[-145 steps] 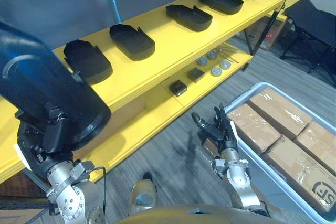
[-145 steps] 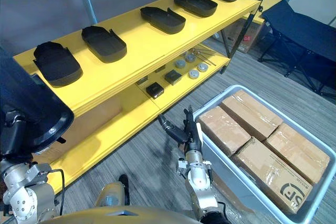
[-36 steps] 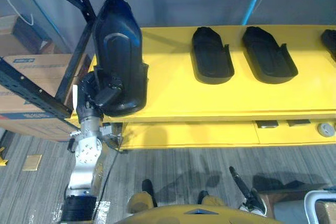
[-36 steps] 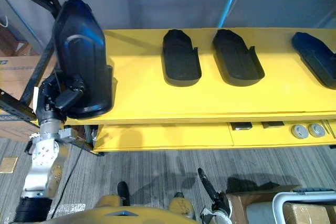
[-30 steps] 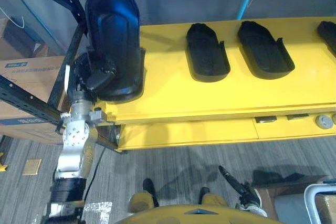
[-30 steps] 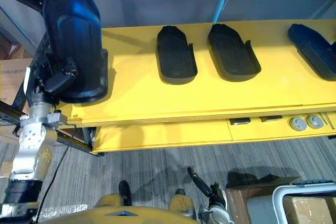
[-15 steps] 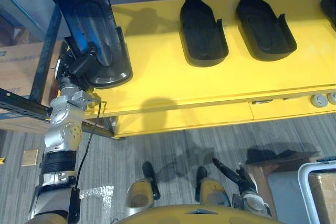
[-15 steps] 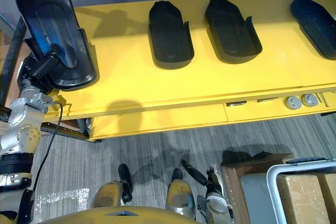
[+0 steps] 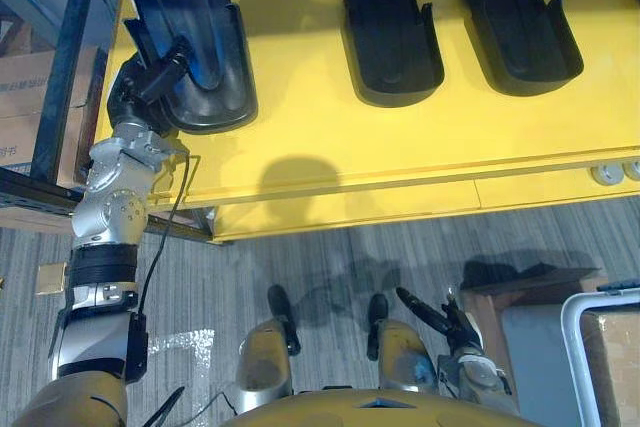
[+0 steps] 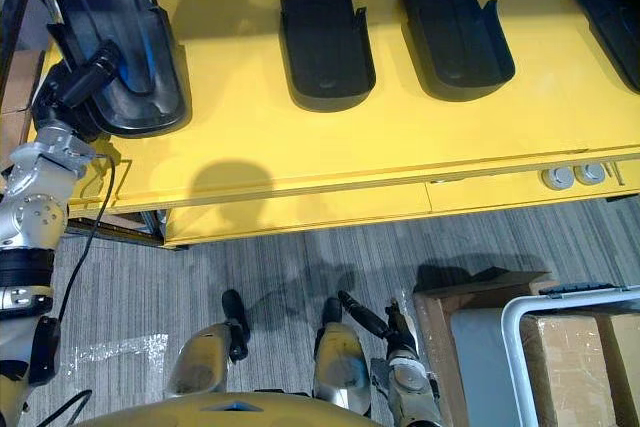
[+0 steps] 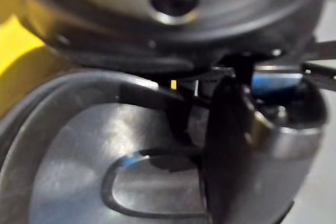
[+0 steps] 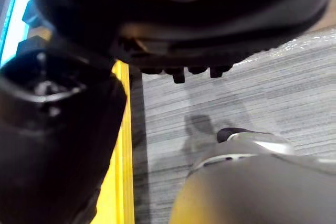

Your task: Walk over and take three plastic housings, then place them on the shelf

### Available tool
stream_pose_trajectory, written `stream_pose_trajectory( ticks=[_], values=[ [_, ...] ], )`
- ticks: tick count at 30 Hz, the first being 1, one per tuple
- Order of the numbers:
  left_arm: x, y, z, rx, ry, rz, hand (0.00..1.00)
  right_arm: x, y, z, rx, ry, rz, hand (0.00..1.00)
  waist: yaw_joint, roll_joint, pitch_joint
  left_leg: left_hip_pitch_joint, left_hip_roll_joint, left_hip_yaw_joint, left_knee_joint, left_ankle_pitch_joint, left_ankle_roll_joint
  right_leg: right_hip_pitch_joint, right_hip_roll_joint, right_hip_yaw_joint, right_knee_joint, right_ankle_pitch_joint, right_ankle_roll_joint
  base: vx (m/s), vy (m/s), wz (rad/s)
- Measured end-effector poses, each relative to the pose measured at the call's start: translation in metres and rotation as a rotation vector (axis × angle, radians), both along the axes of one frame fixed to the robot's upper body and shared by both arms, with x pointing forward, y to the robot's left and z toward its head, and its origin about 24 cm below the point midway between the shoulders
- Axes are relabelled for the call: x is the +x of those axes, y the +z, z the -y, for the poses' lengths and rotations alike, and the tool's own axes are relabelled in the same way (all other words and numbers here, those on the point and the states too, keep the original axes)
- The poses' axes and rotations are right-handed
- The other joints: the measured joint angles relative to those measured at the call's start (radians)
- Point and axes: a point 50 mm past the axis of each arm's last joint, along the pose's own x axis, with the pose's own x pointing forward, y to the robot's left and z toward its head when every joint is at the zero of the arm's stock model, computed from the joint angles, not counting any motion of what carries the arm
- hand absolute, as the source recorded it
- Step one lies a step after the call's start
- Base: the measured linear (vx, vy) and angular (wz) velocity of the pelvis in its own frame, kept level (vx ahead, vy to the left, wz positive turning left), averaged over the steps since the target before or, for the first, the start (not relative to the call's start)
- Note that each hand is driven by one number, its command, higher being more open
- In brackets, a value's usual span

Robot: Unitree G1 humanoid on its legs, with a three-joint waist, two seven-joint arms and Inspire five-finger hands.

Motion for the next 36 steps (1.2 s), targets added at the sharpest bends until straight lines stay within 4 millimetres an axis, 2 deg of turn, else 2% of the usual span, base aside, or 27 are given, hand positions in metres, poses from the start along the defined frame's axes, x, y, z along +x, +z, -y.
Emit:
stream_pose_trajectory(
  ticks=[7,22,23,36],
  values=[
    [0.005,0.005,0.005,0.098,-0.047,-0.048,0.00,0.000,0.000,0.001,0.007,-0.004,-0.001,1.00,0.000,0.003,0.002,-0.008,0.010,-0.004,0.024,-0.010,-0.003,0.000,0.005,-0.001,0.009,-0.002,-0.004,0.00,0.000,0.00],
    [0.012,-0.002,0.000,0.090,0.041,-0.134,0.00,-0.005,-0.002,0.001,0.038,-0.050,-0.006,1.00,-0.015,0.004,0.003,0.006,0.024,-0.002,0.030,-0.012,-0.007,0.016,0.015,0.000,0.010,-0.003,-0.004,-0.02,0.000,-0.01],
    [0.012,-0.002,0.000,0.087,0.047,-0.136,1.00,-0.005,-0.002,0.001,0.047,-0.061,-0.004,1.00,-0.015,0.004,0.003,0.006,0.025,-0.002,0.030,-0.012,-0.008,0.016,0.016,0.000,0.010,-0.003,-0.005,0.00,0.000,0.00],
    [0.024,0.011,0.010,0.025,0.141,-0.134,1.00,-0.005,-0.002,0.001,0.050,-0.086,-0.002,1.00,-0.016,-0.009,0.019,-0.001,0.029,-0.003,0.030,-0.012,-0.009,0.016,0.019,-0.001,0.009,-0.005,-0.009,0.00,0.001,0.00]
  ],
)
